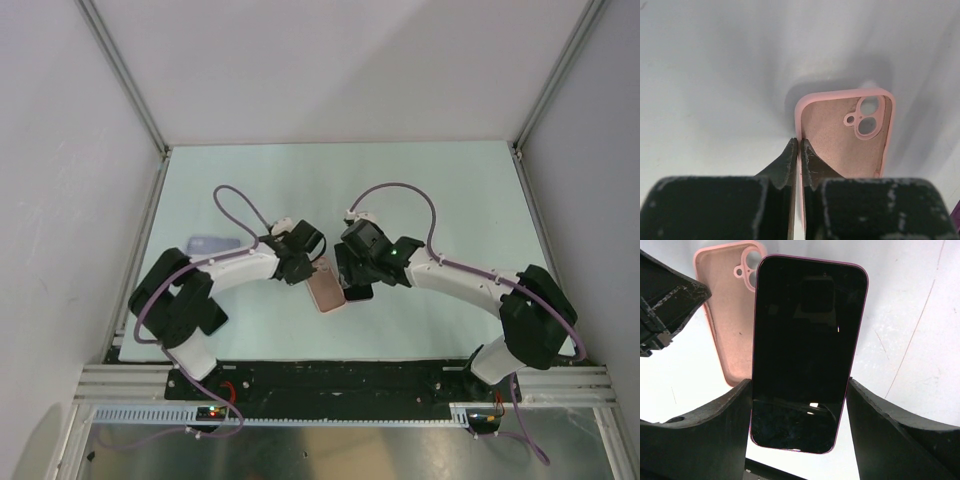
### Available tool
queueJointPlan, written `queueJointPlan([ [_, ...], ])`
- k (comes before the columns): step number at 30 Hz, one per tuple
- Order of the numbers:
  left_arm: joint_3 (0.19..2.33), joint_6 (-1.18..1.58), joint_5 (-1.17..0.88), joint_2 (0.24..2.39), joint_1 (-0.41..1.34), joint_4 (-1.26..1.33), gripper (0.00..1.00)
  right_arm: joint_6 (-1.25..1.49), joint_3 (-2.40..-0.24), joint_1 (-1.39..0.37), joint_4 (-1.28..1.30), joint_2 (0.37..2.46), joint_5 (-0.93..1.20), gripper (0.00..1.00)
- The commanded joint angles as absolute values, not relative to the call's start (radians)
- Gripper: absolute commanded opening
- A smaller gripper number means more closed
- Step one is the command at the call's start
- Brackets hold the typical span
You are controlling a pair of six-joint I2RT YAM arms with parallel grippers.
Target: Put the phone into the phone case
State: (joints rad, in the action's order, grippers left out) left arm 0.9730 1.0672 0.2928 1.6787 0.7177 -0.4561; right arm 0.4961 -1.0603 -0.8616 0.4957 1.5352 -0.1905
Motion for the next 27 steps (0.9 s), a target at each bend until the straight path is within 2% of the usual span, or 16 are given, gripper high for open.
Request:
queueJointPlan([
  [1,0.906,1.102,0.335,1.554,0.721,-0.468,0.07,0.474,-1.064,-0.903,0.430,1.520,-0.180,0.30],
  [8,0.823,1.137,0.340,1.465,0.722,-0.471,0.09,0.465,-1.074,-0.959,0.399,1.552,-0.165,0.30],
  [15,0.793,1.163,0.343,1.426,0.702,-0.470,0.34,0.448,-1.124,-1.020,0.385,1.623,-0.158,0.30],
  [19,0.791,1.113,0.333,1.379,0.645,-0.470,0.44,0.445,-1.152,-1.040,0.382,1.661,-0.152,0.30],
  [27,0.794,1.019,0.302,1.310,0.523,-0.471,0.46,0.439,-1.239,-1.071,0.401,1.750,-0.146,0.30],
])
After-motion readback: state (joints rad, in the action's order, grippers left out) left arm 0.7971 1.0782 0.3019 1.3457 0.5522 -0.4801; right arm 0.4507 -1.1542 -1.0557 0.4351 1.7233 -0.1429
